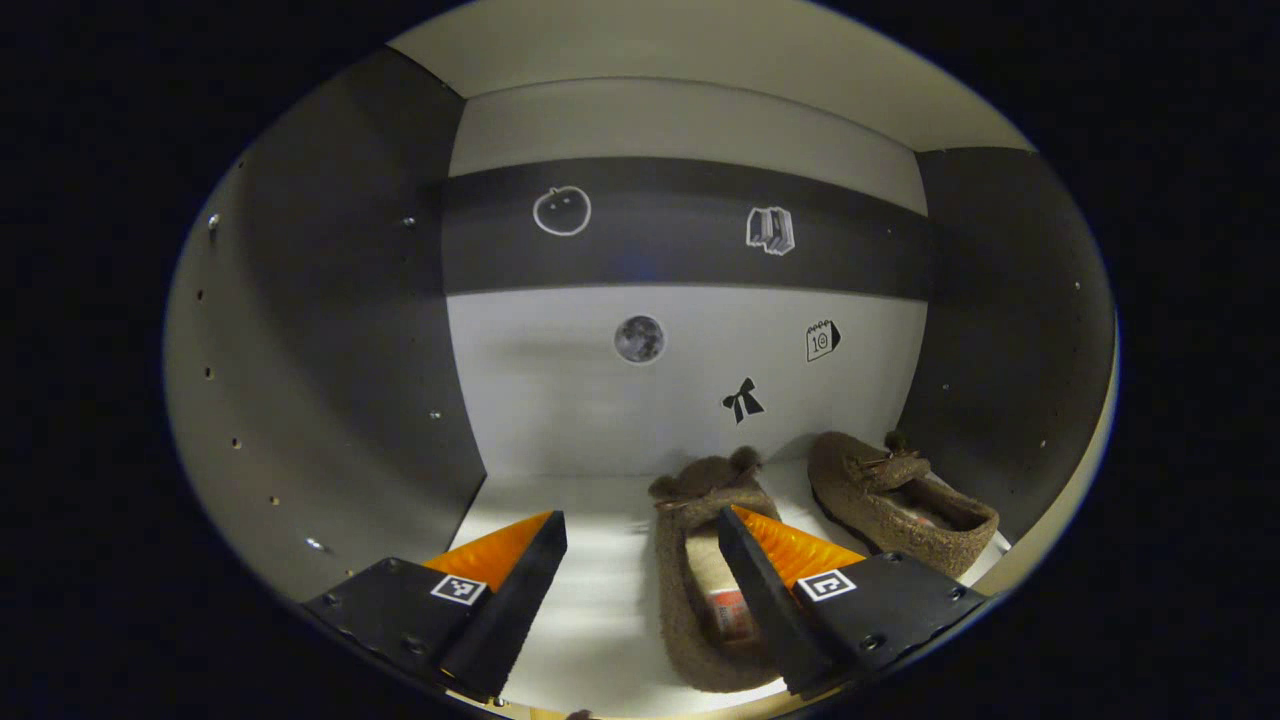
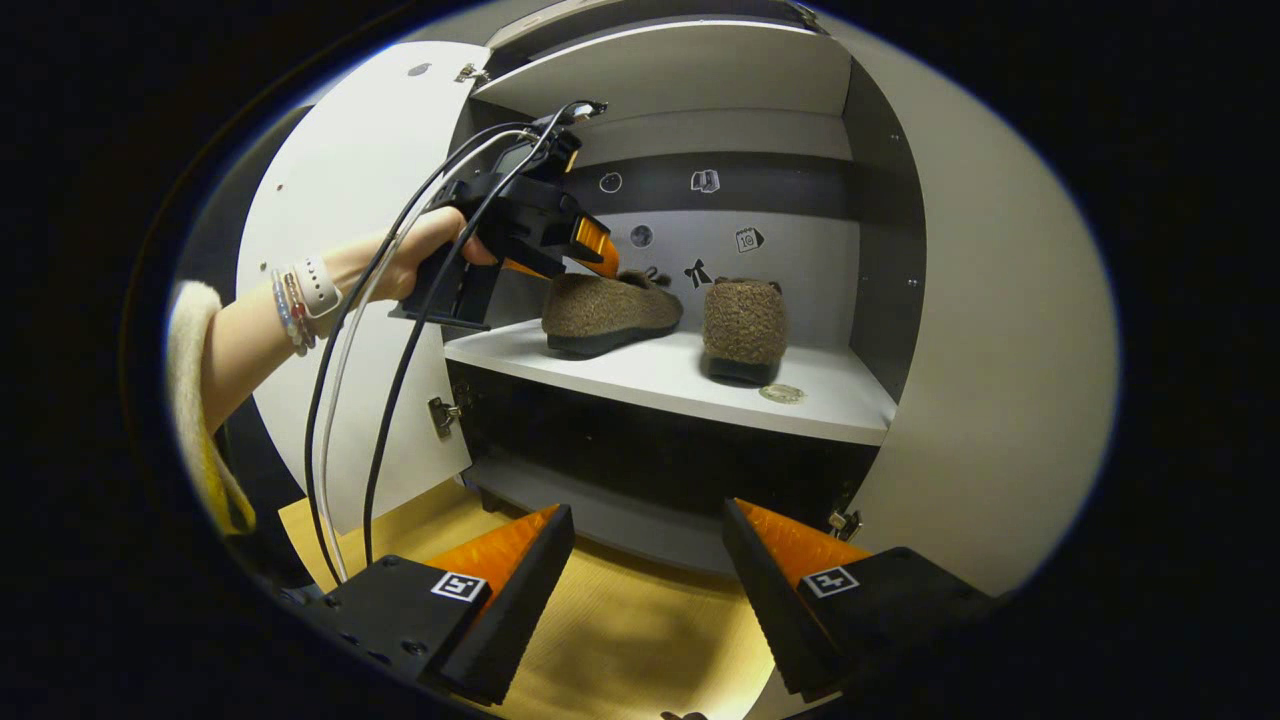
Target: Grab one shoe with the right hand and put it into the shoe cabinet, grab the other shoe with the left hand and put it into the shoe cabinet; then close the right door with the right hand and the left door with the left hand.
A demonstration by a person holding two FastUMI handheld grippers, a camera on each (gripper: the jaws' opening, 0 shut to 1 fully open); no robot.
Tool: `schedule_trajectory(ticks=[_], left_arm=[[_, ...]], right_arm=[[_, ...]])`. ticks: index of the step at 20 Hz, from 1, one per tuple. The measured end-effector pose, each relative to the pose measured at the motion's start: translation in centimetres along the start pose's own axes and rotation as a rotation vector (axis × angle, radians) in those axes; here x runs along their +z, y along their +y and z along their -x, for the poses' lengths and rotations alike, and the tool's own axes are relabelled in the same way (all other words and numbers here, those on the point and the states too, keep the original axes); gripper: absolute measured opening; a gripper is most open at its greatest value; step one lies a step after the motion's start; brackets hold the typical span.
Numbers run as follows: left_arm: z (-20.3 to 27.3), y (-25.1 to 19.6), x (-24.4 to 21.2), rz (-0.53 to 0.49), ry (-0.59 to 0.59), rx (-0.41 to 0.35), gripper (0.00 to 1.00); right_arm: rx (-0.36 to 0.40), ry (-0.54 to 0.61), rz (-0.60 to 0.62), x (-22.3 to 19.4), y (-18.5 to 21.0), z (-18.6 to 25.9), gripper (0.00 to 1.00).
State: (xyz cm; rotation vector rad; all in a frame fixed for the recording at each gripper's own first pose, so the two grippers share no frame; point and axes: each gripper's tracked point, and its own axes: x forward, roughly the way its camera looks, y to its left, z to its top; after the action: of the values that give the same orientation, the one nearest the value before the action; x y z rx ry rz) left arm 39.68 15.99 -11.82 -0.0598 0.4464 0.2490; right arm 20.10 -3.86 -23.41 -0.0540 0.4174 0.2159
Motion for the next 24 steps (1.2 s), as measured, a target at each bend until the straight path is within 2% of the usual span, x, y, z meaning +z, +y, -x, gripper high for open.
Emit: schedule_trajectory(ticks=[5,8,12,15,18,19,21,23,24], left_arm=[[7.8,-0.7,1.8,0.009,-0.099,-0.050,0.98],[14.9,-2.3,2.1,0.009,-0.164,-0.128,0.98],[26.0,-2.8,0.4,-0.007,-0.214,-0.192,0.98],[33.6,-3.3,-2.0,-0.001,-0.224,-0.269,0.97],[39.4,-2.8,-3.8,0.031,-0.231,-0.332,0.98],[40.9,-2.3,-4.2,0.044,-0.234,-0.352,0.98],[43.5,-1.4,-4.6,0.090,-0.242,-0.392,0.98],[45.4,0.2,-5.1,0.118,-0.251,-0.417,0.96],[46.0,1.4,-5.5,0.113,-0.254,-0.401,0.95]], right_arm=[[-0.017,-0.047,0.007,1.8,1.9,2.9,0.98],[-0.045,-0.104,0.010,4.2,3.6,6.2,0.99],[-0.072,-0.234,-0.017,9.1,6.3,12.7,0.98],[-0.124,-0.320,-0.014,12.0,6.0,19.3,0.98],[-0.204,-0.392,-0.054,14.4,2.8,24.9,1.00],[-0.243,-0.406,-0.060,14.8,1.1,26.4,0.98],[-0.345,-0.425,-0.060,14.8,-3.6,29.3,1.00],[-0.442,-0.408,-0.045,14.1,-8.6,30.6,0.98],[-0.461,-0.395,-0.049,13.9,-10.5,30.7,0.94]])
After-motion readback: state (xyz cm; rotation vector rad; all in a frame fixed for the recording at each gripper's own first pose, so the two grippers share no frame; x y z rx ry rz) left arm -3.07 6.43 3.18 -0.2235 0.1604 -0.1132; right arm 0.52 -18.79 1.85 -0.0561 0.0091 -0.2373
